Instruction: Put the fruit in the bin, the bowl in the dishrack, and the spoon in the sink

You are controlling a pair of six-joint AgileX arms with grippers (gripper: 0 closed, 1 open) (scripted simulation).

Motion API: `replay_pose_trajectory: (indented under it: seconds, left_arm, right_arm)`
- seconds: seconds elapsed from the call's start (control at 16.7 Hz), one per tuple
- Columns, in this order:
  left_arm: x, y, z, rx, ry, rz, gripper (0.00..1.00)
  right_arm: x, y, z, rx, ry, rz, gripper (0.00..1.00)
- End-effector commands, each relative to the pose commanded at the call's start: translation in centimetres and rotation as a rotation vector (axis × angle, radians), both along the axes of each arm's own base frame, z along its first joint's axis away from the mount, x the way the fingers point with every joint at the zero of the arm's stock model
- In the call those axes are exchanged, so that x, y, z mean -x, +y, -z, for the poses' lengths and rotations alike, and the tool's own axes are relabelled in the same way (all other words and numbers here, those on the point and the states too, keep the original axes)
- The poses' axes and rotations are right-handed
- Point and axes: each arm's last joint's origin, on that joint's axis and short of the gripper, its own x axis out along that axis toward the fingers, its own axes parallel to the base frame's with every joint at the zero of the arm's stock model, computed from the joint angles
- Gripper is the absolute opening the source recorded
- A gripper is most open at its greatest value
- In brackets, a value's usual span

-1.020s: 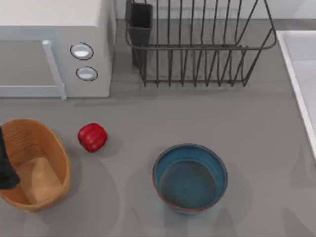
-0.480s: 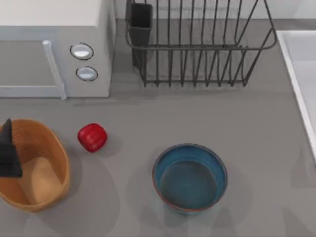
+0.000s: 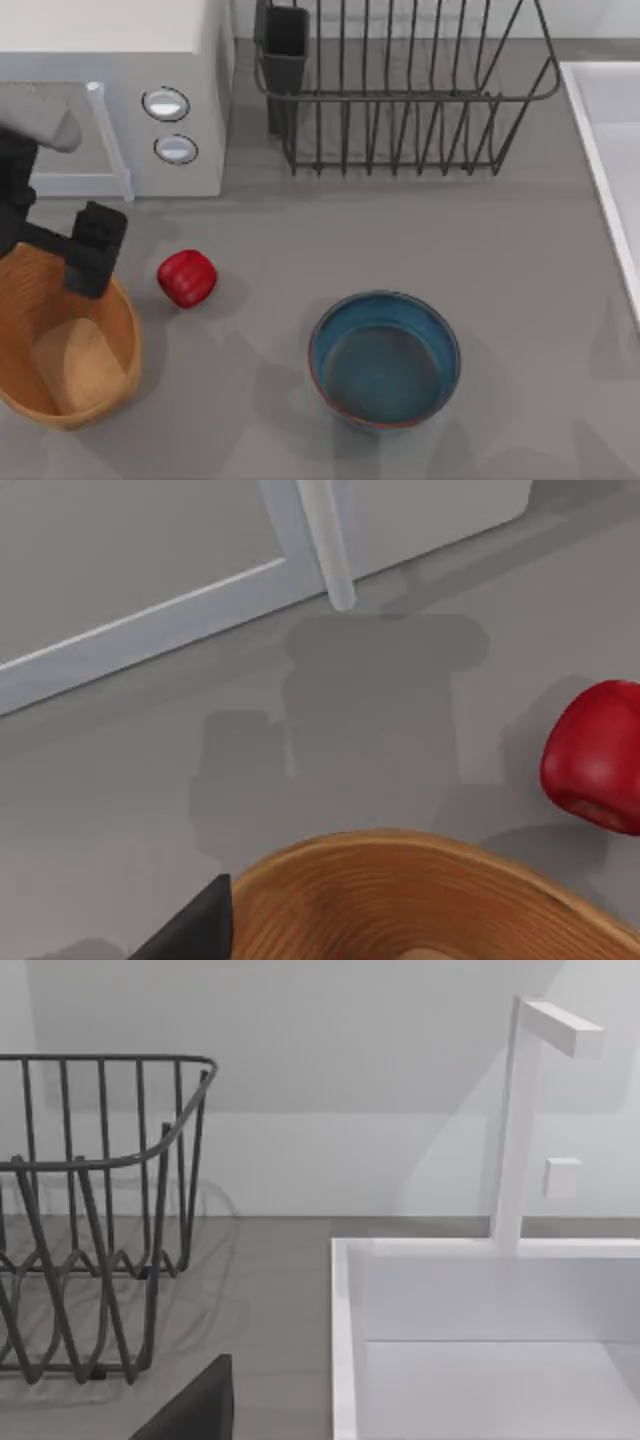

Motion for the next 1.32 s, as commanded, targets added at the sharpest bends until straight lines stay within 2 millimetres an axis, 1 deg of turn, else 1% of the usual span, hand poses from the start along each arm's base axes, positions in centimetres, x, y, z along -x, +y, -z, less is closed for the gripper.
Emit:
replay_pose_trajectory:
  seconds: [0.12, 0.3, 0.42, 0.54, 0.66, 0.78, 1.14, 1.2, 1.32]
  left_arm:
    - [-3.3, -1.9, 0.4, -0.067, 0.152, 0.065, 1.00]
    - [-7.8, -4.9, 2.4, -0.163, 0.358, 0.158, 1.00]
    - [-10.0, -6.7, 4.3, -0.219, 0.472, 0.212, 1.00]
    - [-11.6, -8.3, 6.0, -0.264, 0.559, 0.255, 1.00]
    - [-12.5, -9.3, 7.1, -0.294, 0.614, 0.285, 1.00]
    - [-12.9, -9.8, 7.7, -0.307, 0.639, 0.299, 1.00]
    - [-13.0, -9.7, 7.8, -0.306, 0.641, 0.296, 1.00]
    - [-13.0, -9.7, 8.3, -0.308, 0.643, 0.299, 1.00]
    - [-13.1, -9.8, 9.9, -0.308, 0.643, 0.300, 1.00]
  right_arm:
    - [0.0, 0.0, 0.0, 0.000, 0.000, 0.000, 1.00]
    - [0.0, 0.0, 0.0, 0.000, 0.000, 0.000, 1.00]
    - [0.0, 0.0, 0.0, 0.000, 0.000, 0.000, 1.00]
    - [0.0, 0.0, 0.0, 0.000, 0.000, 0.000, 1.00]
    - [0.0, 0.0, 0.0, 0.000, 0.000, 0.000, 1.00]
    - [0.0, 0.0, 0.0, 0.000, 0.000, 0.000, 1.00]
    - [0.0, 0.0, 0.0, 0.000, 0.000, 0.000, 1.00]
    - [0.0, 0.0, 0.0, 0.000, 0.000, 0.000, 1.00]
    - [0.0, 0.0, 0.0, 0.000, 0.000, 0.000, 1.00]
